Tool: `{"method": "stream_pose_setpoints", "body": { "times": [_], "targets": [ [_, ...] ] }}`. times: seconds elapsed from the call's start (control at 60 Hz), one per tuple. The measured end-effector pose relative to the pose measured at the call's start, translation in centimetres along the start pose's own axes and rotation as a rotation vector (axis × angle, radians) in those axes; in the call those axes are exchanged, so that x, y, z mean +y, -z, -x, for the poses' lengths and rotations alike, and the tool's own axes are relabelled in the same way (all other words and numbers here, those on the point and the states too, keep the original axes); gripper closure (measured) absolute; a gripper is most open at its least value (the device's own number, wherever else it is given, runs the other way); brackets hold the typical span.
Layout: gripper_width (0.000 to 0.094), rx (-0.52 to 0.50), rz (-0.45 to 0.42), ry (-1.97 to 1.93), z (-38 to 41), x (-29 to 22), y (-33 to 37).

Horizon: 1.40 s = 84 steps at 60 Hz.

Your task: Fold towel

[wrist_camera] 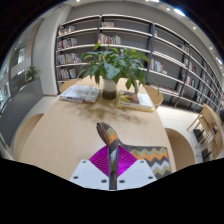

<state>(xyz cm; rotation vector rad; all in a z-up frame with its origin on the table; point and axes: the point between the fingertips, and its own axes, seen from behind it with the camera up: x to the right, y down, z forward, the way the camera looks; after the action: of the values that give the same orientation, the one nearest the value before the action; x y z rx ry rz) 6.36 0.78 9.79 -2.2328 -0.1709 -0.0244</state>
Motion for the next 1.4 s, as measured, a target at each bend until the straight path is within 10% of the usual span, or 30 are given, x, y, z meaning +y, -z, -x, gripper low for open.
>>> {"method": "stream_pose_setpoints", "body": {
  "times": [0.333, 0.567, 1.083, 1.4],
  "targets": [
    [0.0833, 0.041, 0.022, -0.024, -15.5, 3.1, 0.7],
    [0.0278, 0.147, 0.147, 0.029, -20.1, 9.6, -1.2],
    [0.0177, 0.02, -0.21, -0.033, -9.1, -4.7, 17.4],
    [0.0175, -0.019, -0.23, -0.065, -2.3, -1.0, 25.2]
  ]
}}
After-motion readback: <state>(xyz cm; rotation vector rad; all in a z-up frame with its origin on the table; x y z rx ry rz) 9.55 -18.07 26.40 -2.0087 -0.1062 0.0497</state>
